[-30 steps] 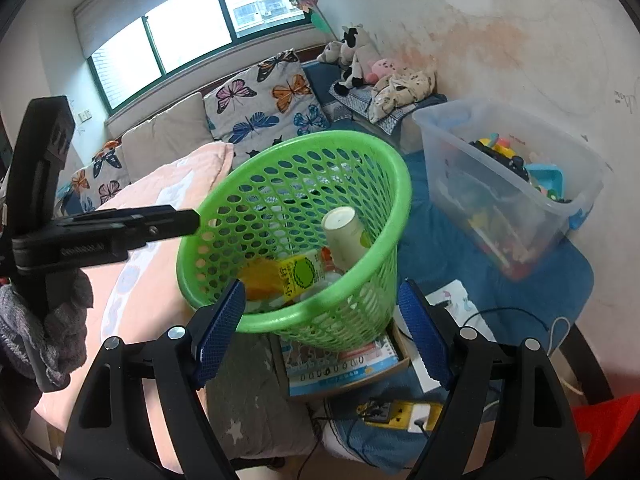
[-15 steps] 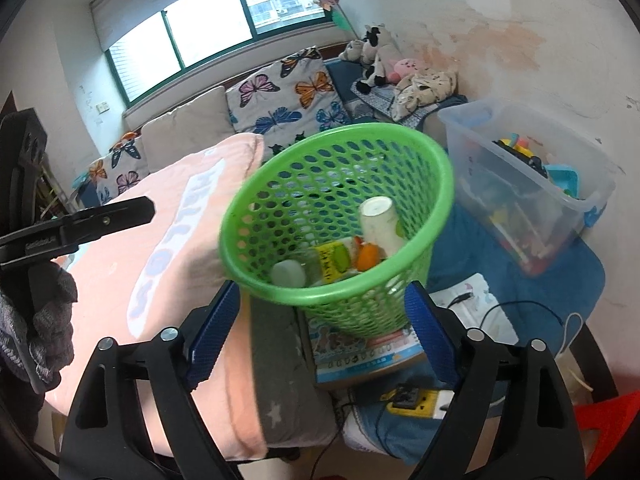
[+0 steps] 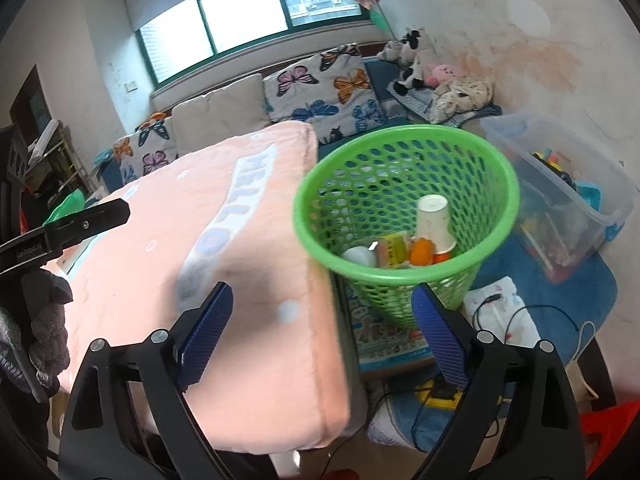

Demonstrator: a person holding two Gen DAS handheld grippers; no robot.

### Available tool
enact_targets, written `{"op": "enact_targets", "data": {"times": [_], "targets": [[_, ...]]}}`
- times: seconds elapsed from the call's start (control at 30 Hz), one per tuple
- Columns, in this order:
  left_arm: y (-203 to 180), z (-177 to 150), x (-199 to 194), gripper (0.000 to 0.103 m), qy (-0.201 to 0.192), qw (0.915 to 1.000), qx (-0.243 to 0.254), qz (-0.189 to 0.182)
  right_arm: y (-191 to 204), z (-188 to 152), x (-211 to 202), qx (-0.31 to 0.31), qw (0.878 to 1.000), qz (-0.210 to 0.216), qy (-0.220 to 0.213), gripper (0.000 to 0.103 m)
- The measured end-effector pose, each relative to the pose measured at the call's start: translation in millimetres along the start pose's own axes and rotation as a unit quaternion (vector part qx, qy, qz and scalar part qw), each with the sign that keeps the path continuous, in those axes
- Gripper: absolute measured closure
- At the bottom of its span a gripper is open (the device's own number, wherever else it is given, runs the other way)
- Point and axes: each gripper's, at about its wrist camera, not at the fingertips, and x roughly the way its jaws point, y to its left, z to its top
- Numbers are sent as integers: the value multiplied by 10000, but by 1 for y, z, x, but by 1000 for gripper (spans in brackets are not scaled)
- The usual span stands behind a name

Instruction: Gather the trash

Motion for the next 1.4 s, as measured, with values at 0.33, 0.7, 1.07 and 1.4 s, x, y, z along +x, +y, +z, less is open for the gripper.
{"op": "enact_targets", "data": {"times": [0.33,0.7,1.07,1.4], "targets": [[41,-32,-43,7,-113,9977,-272,613,38,-5,-5,-145,9998,105,-8,11],[72,-61,-71,7,-190,9924,-658,1026,63,-13,-5,-327,9993,161,47,11],[73,-69,-87,7,-363,9884,-648,1321,86,-15,-10,-641,9976,270,-12,10],[75,-74,-93,7,-385,9860,-639,1493,96,-15,-7,-765,9964,358,-4,6]]}}
